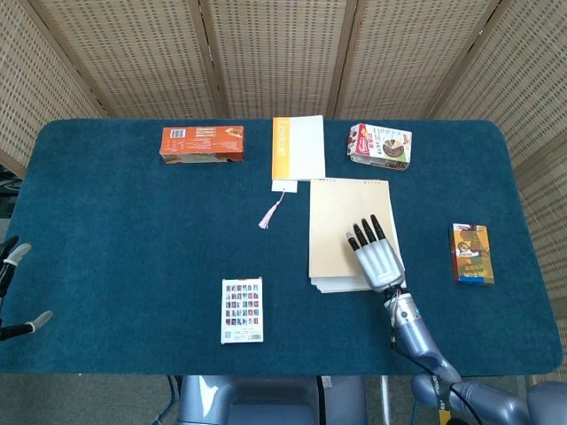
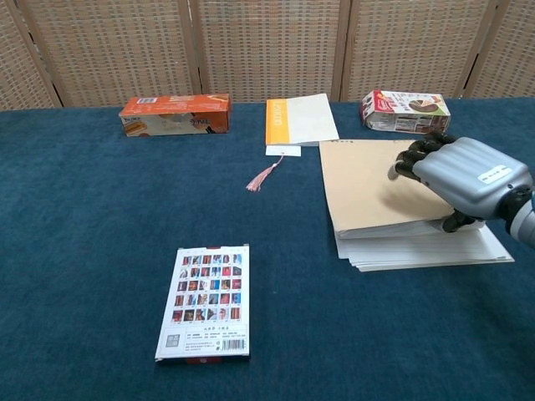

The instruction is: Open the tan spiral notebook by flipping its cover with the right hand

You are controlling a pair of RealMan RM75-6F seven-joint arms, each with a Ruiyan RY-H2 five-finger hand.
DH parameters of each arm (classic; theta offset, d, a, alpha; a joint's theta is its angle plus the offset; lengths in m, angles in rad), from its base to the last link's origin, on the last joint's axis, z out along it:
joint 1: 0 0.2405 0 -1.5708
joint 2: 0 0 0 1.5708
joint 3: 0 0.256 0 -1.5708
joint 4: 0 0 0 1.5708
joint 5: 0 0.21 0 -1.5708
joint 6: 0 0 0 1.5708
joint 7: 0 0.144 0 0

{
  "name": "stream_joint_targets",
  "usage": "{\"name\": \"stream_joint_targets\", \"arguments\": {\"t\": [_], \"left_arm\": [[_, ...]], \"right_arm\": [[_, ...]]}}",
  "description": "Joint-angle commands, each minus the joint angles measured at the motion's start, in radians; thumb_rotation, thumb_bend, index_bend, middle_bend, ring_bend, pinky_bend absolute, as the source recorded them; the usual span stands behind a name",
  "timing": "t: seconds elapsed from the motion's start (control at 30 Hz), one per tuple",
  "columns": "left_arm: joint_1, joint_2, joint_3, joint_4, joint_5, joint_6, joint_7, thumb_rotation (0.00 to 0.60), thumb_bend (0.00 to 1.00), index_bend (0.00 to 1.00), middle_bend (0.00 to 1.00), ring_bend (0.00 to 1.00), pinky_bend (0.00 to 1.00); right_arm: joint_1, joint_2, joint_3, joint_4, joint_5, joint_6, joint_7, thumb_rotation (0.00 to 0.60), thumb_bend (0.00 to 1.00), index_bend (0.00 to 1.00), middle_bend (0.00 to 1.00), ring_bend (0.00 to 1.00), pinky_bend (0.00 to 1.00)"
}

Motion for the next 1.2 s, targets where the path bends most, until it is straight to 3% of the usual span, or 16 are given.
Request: {"name": "stream_joint_targets", "arguments": {"t": [0.03,0.17,0.53,0.9,1.2], "left_arm": [[0.000,0.001,0.000,0.000,0.000,-0.001,-0.001,0.600,0.00,0.00,0.00,0.00,0.00],[0.000,0.002,0.000,0.000,0.000,0.001,-0.003,0.600,0.00,0.00,0.00,0.00,0.00],[0.000,0.002,0.001,0.001,0.001,-0.001,-0.004,0.600,0.00,0.00,0.00,0.00,0.00],[0.000,-0.002,0.003,-0.003,0.004,-0.001,0.007,0.600,0.00,0.00,0.00,0.00,0.00],[0.000,-0.011,0.007,-0.008,0.010,-0.001,0.035,0.600,0.00,0.00,0.00,0.00,0.00]], "right_arm": [[0.009,-0.016,-0.023,0.050,-0.055,0.041,0.055,0.600,0.63,0.61,0.58,0.50,0.43],[0.015,-0.033,-0.040,0.107,-0.098,0.077,0.128,0.600,0.67,0.65,0.64,0.58,0.56],[0.028,-0.022,-0.053,0.158,-0.109,0.076,0.211,0.600,0.67,0.65,0.65,0.59,0.57],[0.056,0.160,-0.204,0.127,-0.358,0.179,0.449,0.600,0.67,0.65,0.66,0.59,0.57],[0.036,0.285,-0.317,0.093,-0.547,0.338,0.513,0.600,0.67,0.65,0.66,0.59,0.57]]}}
